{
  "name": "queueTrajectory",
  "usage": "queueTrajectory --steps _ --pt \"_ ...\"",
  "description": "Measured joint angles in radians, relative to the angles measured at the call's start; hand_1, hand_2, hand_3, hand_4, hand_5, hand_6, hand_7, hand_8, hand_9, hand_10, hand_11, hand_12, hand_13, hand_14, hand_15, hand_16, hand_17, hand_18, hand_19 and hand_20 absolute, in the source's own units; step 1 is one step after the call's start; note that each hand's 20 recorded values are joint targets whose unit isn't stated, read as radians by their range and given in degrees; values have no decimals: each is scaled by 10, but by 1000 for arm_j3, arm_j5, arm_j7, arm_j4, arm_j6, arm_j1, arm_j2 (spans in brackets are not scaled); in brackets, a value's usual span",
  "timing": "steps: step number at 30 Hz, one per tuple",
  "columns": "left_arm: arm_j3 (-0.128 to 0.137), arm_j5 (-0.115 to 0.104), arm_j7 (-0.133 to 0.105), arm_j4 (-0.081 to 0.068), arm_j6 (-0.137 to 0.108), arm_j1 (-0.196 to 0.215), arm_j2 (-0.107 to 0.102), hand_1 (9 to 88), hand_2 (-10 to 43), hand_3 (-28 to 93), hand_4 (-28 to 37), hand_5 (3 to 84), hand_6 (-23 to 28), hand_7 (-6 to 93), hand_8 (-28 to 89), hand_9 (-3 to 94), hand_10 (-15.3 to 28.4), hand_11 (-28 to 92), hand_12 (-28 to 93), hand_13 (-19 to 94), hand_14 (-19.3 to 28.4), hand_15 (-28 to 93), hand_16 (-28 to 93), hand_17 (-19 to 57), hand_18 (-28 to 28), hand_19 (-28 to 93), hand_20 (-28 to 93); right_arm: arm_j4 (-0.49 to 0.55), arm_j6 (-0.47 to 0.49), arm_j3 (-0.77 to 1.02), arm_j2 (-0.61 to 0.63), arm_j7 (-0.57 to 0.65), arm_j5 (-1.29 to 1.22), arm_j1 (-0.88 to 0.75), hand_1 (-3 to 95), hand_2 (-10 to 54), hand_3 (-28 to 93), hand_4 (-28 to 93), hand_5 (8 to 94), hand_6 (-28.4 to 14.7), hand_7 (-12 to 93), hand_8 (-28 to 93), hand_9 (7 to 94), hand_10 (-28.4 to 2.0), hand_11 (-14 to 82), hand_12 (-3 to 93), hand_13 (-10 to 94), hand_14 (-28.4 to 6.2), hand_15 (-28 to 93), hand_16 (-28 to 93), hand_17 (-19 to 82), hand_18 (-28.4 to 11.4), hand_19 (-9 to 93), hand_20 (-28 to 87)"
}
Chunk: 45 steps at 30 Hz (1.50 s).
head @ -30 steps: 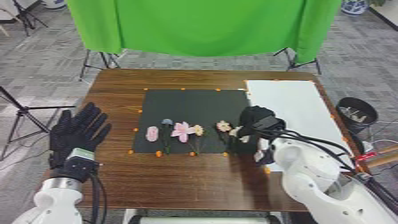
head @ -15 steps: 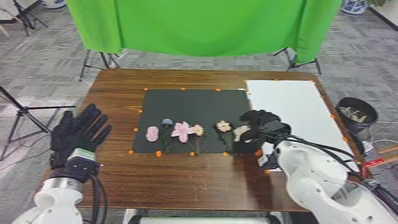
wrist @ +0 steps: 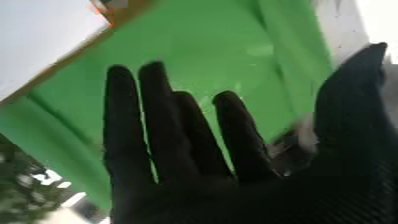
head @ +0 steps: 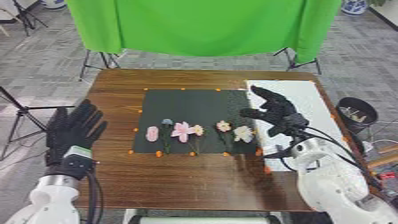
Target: Arrange flowers
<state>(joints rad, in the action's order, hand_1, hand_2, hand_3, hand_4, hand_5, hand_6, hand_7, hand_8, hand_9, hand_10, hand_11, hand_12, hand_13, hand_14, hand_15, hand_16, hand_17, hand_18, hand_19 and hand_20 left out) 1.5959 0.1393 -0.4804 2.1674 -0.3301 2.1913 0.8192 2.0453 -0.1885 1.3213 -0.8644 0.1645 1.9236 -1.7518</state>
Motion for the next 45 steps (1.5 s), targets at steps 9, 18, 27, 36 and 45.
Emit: queueTrajectory --steps 9,18,27,36,45 --pt "21 -15 -33 1 -2 27 2 251 210 589 -283 392 98 107 -83 289 147 158 61 170 116 255 -99 -78 124 372 55 -8 32 235 -100 -100 -435 -63 38 63 786 -283 371 -31 108 -104 358 -126 34 108 303 -145 90 187 154 -172 290 165" --pt "74 -24 -48 3 9 49 1 325 207 426 -283 365 83 95 -84 262 135 127 66 152 105 212 -85 -80 121 353 56 -2 82 350 -126 -193 -873 -129 85 -89 780 -282 245 -59 62 -73 274 -164 5 127 244 -149 42 218 137 -168 216 182" --pt "95 -67 -70 5 38 81 4 311 196 449 -283 325 76 73 -94 237 113 101 51 133 68 158 -99 -73 108 331 54 21 213 427 -156 -163 -864 -151 97 -95 772 -283 255 -62 62 -72 266 -167 -3 132 232 -144 19 221 133 -167 197 176" --pt "83 -55 -71 -1 54 75 4 300 190 476 -283 318 63 83 -95 234 109 105 44 129 64 161 -112 -71 105 326 57 27 150 401 -152 -164 -881 -173 98 -94 776 -283 260 -72 56 -73 268 -167 -1 129 235 -137 19 209 131 -164 204 179" --pt "125 -63 -94 12 53 103 -1 311 195 460 -283 331 65 94 -95 237 113 112 48 134 74 177 -110 -71 106 329 59 36 149 381 -134 -152 -884 -178 103 -94 780 -283 281 -81 56 -66 295 -170 13 141 265 -160 50 224 109 -182 256 175"
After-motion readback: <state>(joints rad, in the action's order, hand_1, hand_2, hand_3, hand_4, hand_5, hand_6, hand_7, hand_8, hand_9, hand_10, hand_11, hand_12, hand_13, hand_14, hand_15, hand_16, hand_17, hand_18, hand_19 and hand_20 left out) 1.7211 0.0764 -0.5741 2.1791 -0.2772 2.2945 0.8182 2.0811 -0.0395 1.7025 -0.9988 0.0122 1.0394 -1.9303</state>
